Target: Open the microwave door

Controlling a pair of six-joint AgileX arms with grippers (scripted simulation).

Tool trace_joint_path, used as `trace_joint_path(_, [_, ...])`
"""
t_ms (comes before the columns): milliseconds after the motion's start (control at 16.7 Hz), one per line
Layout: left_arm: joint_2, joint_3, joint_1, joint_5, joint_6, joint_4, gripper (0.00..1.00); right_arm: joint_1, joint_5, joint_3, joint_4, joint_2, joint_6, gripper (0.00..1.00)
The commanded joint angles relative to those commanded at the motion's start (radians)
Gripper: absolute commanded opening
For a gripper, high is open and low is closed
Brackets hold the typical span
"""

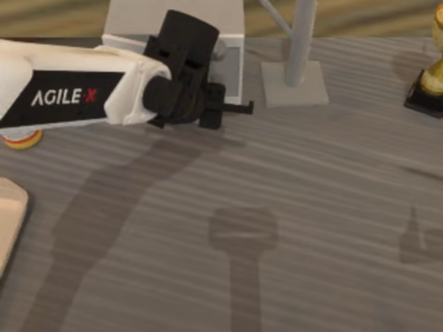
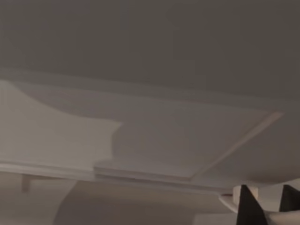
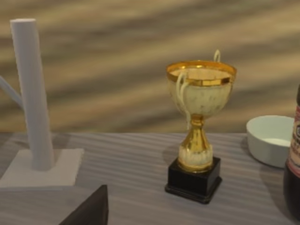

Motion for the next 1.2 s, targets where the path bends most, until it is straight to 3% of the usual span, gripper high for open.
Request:
trace_joint_path(480, [-0.042, -0.064, 0.026, 0.046, 0.069, 0.030, 0.00, 0.000, 0.000, 0.000, 0.000, 0.000, 0.000, 1.00])
trace_joint_path(1200, [-0.044, -0.067, 0.027, 0.048, 0.072, 0.032, 0.00, 0.000, 0.000, 0.000, 0.000, 0.000, 0.000, 1.00])
